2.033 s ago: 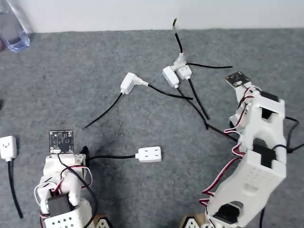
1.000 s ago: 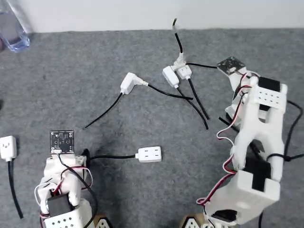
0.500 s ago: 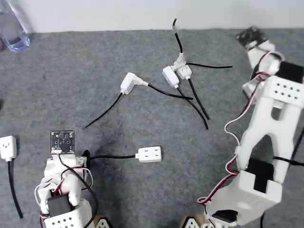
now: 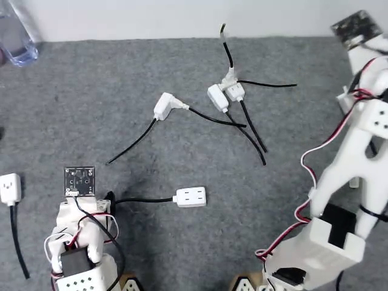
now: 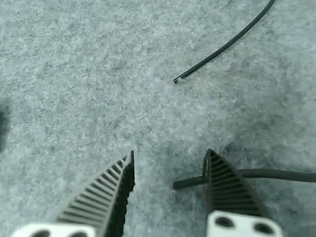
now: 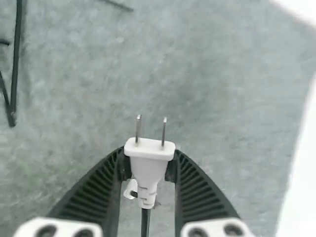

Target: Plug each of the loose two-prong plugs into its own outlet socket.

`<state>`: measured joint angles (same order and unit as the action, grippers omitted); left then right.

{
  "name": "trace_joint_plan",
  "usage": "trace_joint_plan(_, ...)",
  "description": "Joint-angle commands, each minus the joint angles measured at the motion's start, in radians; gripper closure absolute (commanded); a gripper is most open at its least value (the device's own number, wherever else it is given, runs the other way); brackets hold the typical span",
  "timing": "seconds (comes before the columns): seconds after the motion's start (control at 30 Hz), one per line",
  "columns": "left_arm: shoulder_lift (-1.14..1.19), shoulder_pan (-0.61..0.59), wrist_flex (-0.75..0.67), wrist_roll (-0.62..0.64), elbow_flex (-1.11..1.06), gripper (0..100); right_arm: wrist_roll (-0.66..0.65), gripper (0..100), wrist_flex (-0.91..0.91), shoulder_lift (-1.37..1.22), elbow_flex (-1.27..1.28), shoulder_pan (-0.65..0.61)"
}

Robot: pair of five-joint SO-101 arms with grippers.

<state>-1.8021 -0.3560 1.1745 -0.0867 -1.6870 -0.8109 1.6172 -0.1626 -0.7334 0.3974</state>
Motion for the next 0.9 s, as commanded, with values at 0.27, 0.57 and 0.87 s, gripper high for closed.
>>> trace_joint_plan(0.27, -0.012, 0.006, 0.005, -0.002, 0.004, 78, 0.009, 99.1, 0.183, 0.054, -0.374, -0.058)
trace_joint_plan(0.57, -0.014, -0.02, -0.144, -0.008, 0.004, 79, -0.046, 99.1, 0.177, 0.054, -0.068, -0.074)
trace_joint_plan(0.87, -0.014, 0.19, -0.308, -0.006, 0.004, 79, -0.236, 99.1, 0.179, 0.054, 0.244, -0.222)
